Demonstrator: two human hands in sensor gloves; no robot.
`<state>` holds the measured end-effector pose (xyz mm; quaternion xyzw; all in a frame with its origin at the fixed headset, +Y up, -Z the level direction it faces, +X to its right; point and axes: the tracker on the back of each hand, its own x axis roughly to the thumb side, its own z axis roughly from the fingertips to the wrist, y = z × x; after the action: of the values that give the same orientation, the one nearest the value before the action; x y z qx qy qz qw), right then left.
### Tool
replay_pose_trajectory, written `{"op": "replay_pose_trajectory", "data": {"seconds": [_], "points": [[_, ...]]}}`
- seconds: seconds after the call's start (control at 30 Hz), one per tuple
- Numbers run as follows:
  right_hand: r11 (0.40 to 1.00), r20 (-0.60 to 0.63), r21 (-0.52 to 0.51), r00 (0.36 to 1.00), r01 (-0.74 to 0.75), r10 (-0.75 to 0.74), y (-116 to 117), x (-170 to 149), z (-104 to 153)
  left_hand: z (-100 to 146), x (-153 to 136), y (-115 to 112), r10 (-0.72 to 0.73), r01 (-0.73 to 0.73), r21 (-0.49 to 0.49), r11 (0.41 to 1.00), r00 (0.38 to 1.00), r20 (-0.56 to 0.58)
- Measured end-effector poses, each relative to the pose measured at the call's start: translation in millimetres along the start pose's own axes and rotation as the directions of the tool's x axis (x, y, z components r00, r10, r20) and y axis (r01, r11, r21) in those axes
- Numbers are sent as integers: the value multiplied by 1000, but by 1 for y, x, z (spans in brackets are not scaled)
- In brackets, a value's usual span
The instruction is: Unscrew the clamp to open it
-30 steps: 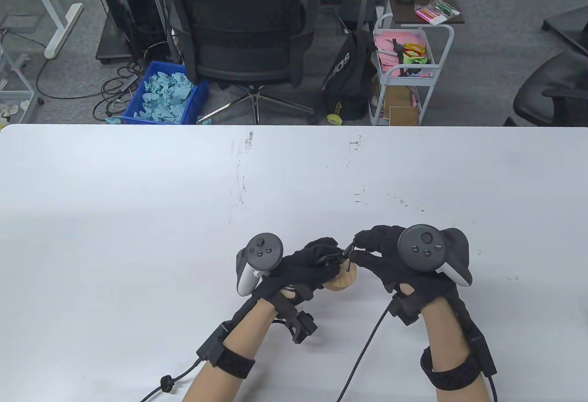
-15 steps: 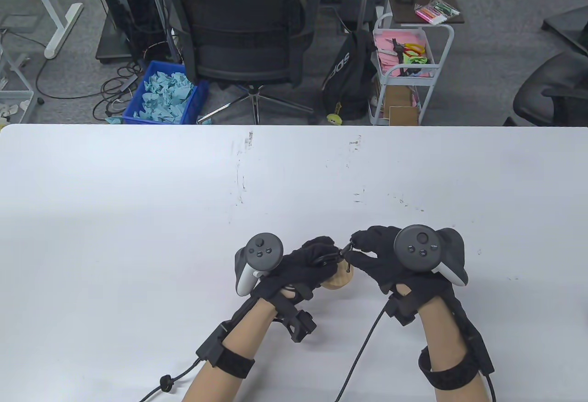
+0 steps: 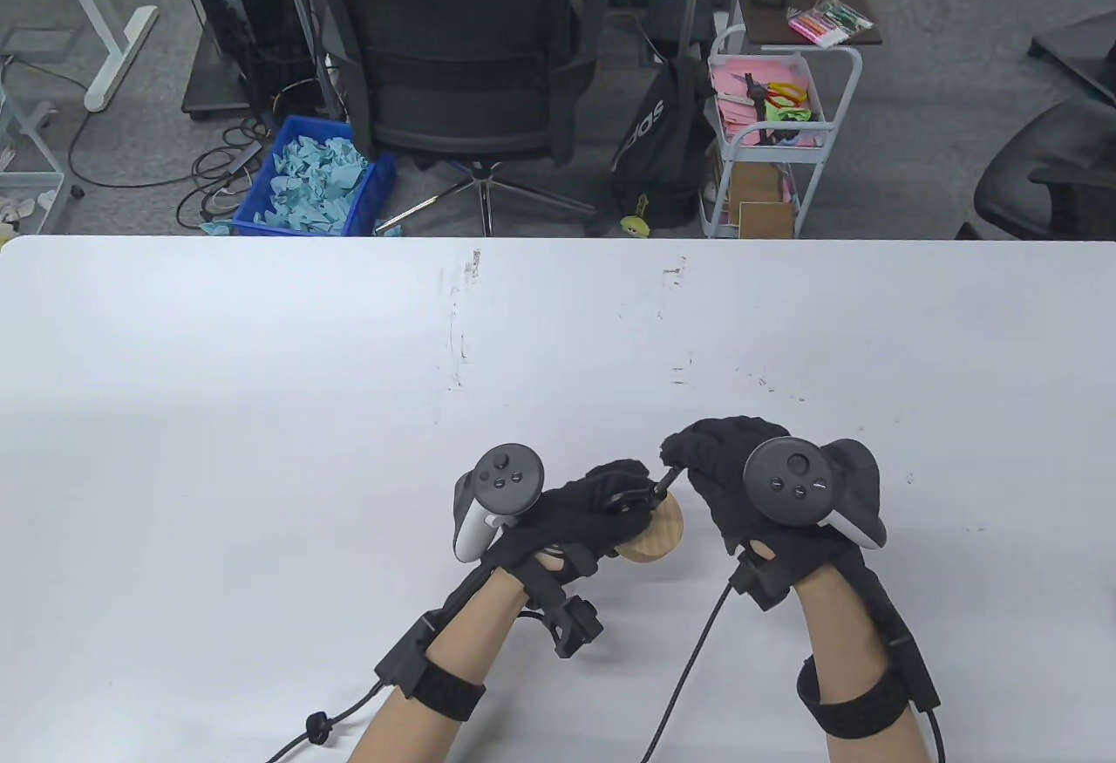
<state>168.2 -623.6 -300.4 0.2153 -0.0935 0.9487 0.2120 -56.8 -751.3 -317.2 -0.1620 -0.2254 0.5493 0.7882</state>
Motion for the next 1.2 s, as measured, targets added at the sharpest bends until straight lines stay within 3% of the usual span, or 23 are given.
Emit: {"op": "replay_pose_trajectory", "data": {"seconds": [0.43,0.6,0.93,1.2], "points": [[999,-66,-47,998,-6,3,-10,-8,4,2,-5,10,-43,48,94,994,998,-49],[998,-130,54,991,-20,27,-5,-15,3,3,-3,11,-38,42,111,993,998,-41],[990,-56,80,992,120,-115,1,-11,0,-1,-4,2,-42,43,45,998,999,-25],[984,7,130,992,121,-123,6,-1,-2,0,-5,1,-31,32,35,999,999,-31]]}}
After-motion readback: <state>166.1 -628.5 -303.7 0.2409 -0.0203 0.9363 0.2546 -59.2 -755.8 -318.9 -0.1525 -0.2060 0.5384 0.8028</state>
